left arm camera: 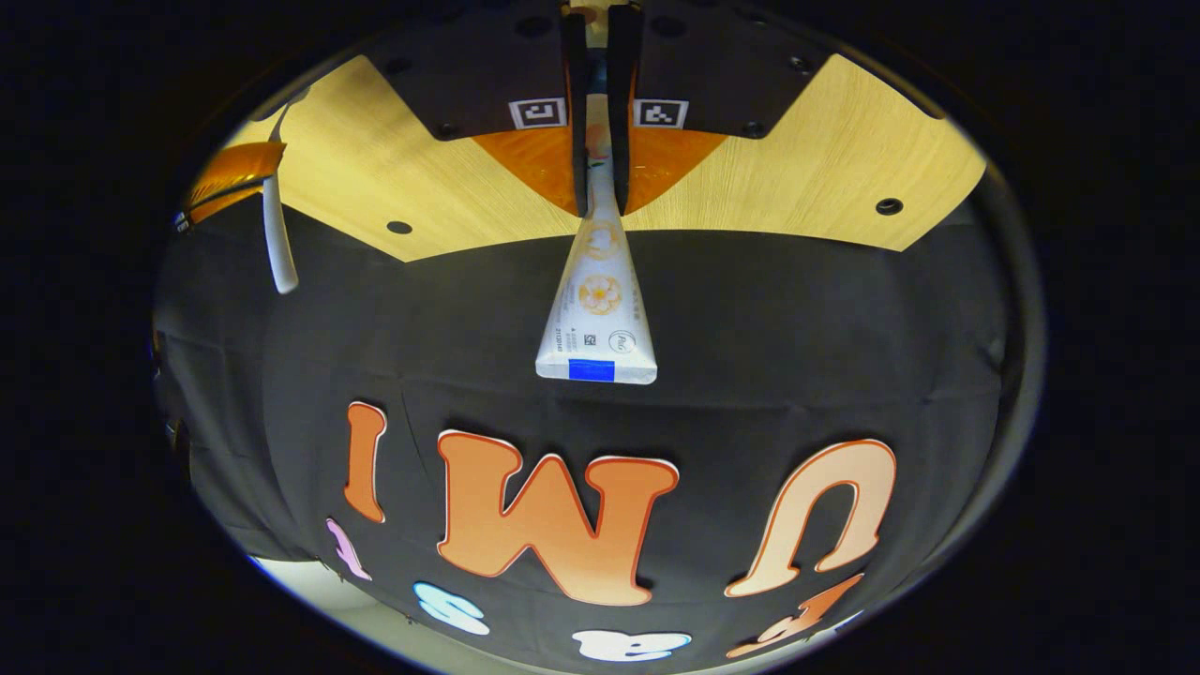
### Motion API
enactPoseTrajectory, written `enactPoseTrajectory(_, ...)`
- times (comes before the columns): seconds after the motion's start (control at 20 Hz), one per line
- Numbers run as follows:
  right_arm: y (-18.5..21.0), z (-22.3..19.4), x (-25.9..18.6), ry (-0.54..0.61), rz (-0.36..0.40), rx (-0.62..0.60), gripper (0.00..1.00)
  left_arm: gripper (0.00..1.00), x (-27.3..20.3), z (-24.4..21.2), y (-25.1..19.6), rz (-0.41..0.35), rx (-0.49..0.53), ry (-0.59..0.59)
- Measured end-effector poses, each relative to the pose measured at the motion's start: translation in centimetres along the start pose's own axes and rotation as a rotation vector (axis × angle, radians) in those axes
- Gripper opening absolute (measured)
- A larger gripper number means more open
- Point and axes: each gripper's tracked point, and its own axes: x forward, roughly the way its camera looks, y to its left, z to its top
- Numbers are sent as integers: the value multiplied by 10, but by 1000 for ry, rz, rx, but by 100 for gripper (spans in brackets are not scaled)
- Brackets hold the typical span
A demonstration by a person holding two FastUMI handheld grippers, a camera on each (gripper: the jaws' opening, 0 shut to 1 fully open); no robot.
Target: Put the toothbrush and toothpaste on the desktop into the cup, then pick up the cup and place it on the coaster on the desktop.
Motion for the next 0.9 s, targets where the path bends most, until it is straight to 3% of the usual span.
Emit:
enactPoseTrajectory(0.55, 11, 0, 49, -46, 23, -2, 5, 13, 10, -66, 6, -38, -16, 52)
enactPoseTrajectory(0.9, 19, 0, 68, -71, 28, 12, 5, 29, 11, -71, 4, -71, -16, 72)
